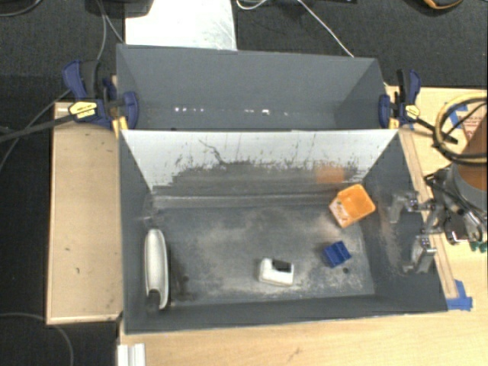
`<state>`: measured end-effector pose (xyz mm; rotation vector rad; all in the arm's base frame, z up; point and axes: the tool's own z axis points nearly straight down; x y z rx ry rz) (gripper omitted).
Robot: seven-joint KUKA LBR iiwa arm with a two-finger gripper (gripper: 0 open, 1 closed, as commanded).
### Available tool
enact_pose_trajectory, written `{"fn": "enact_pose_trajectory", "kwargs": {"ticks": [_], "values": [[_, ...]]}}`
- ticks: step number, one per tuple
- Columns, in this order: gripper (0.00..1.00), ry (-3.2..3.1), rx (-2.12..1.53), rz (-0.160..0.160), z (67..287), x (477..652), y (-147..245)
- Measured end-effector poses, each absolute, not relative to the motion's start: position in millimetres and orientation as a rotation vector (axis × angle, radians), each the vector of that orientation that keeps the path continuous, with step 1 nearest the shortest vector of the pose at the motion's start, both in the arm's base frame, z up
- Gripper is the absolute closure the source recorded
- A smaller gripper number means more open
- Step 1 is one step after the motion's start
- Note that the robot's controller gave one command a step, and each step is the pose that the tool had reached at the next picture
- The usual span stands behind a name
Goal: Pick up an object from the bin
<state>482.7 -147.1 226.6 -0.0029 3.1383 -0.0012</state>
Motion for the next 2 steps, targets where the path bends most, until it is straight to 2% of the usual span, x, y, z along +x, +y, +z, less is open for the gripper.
{"fn": "enact_pose_trajectory", "kwargs": {"ticks": [1, 2], "values": [[0.00, 3.128, 0.264, 0.001, 113, 485.7, -116], [0.00, 3.124, 0.303, 0.000, 151, 481.4, -104]]}}
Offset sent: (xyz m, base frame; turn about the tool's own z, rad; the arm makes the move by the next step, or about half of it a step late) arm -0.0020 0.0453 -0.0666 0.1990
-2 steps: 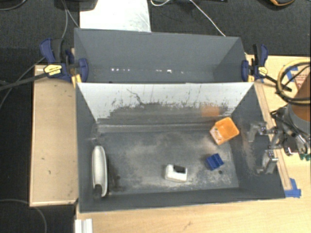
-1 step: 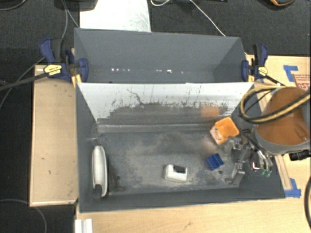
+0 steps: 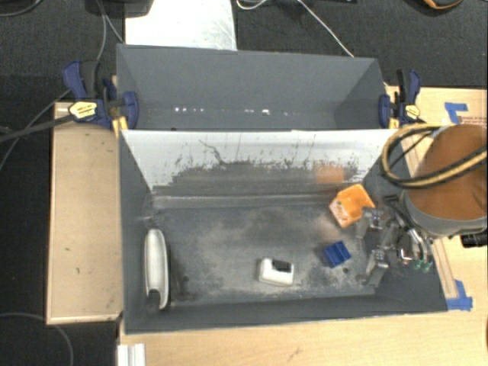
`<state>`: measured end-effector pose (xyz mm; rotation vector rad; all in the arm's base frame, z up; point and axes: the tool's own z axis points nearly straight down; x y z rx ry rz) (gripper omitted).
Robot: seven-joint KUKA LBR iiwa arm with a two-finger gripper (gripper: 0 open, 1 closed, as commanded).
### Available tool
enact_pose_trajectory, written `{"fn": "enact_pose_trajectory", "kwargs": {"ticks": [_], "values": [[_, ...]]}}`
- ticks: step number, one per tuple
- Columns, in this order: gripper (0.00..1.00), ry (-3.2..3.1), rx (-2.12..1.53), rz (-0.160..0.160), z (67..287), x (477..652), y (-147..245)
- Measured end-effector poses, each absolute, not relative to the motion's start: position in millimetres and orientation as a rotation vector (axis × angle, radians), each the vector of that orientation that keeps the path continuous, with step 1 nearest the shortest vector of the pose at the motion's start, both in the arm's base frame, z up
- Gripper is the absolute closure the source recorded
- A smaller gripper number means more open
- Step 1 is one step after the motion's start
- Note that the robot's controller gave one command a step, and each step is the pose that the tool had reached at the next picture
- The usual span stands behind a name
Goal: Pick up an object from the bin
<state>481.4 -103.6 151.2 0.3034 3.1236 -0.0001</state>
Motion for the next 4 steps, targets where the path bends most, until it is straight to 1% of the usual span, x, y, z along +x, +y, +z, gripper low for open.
{"fn": "enact_pose_trajectory", "kwargs": {"ticks": [1, 2, 3, 4], "values": [[0.00, 3.084, 0.579, 0.002, 141, 480.2, -93], [0.00, 3.088, 0.538, 0.000, 71, 486.6, -86], [1.00, 3.062, 0.662, -0.001, 73, 484.9, -77], [1.00, 3.060, 0.673, -0.001, 73, 484.8, -76]]}}
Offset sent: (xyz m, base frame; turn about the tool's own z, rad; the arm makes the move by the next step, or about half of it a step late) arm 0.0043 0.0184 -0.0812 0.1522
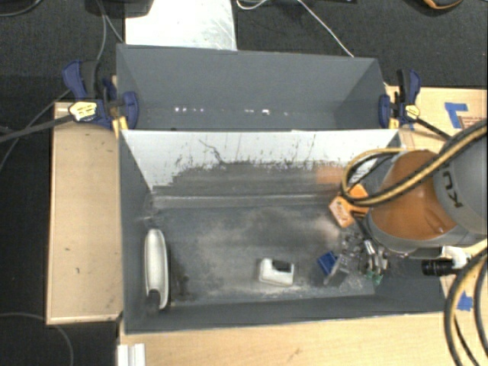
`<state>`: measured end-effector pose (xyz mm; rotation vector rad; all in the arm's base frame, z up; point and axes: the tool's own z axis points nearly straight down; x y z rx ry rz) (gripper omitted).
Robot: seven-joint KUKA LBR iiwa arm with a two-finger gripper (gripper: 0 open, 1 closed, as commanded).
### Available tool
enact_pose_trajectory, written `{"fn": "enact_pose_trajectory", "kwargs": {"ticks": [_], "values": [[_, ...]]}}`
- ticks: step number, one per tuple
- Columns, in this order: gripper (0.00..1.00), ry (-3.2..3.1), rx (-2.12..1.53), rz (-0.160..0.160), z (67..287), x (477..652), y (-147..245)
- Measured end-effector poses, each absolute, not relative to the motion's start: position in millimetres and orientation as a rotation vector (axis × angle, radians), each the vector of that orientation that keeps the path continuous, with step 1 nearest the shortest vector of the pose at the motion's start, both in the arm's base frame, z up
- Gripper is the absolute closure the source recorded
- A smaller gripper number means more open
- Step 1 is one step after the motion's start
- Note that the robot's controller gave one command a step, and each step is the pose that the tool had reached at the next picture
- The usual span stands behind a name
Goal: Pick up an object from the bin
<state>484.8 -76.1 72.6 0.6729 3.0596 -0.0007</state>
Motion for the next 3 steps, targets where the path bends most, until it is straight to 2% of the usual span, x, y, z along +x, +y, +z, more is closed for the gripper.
{"fn": "enact_pose_trajectory", "kwargs": {"ticks": [1, 3], "values": [[1.00, 3.060, 0.672, -0.001, 75, 484.3, -76], [1.00, 3.070, 0.668, -0.001, 112, 481.9, -75]]}}
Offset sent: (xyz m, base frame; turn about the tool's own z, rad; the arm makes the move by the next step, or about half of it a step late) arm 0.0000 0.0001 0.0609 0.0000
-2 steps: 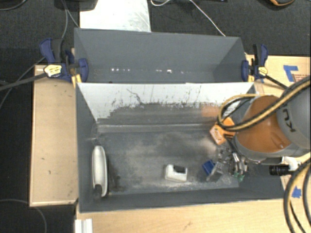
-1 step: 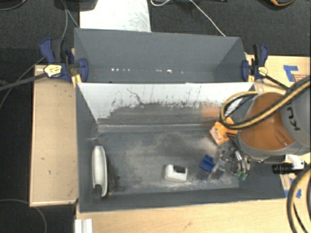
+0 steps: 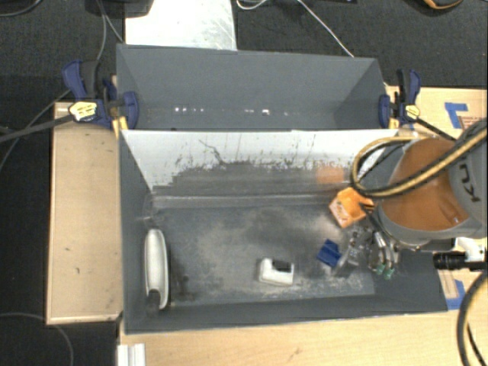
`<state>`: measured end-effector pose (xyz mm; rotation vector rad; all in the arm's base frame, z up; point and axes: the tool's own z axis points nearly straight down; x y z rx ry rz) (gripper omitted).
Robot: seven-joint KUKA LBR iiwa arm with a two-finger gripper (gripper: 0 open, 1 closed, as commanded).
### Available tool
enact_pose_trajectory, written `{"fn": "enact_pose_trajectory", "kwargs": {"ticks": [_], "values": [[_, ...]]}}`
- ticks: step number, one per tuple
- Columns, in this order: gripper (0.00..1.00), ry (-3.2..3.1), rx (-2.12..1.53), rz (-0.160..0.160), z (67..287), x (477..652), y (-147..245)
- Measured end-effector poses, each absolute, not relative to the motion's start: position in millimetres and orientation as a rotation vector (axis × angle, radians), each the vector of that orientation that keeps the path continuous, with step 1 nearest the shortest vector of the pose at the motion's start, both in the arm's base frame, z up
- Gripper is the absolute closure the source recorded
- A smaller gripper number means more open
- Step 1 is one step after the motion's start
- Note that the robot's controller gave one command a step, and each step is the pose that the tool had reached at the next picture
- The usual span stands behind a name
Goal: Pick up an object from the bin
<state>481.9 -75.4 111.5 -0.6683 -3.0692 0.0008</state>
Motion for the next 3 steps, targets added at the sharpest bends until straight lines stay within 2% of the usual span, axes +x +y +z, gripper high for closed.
{"fn": "enact_pose_trajectory", "kwargs": {"ticks": [1, 3], "values": [[1.00, -3.075, -0.668, 0.000, 134, 483.2, -76], [1.00, -3.079, -0.665, 0.000, 153, 484.1, -76]]}}
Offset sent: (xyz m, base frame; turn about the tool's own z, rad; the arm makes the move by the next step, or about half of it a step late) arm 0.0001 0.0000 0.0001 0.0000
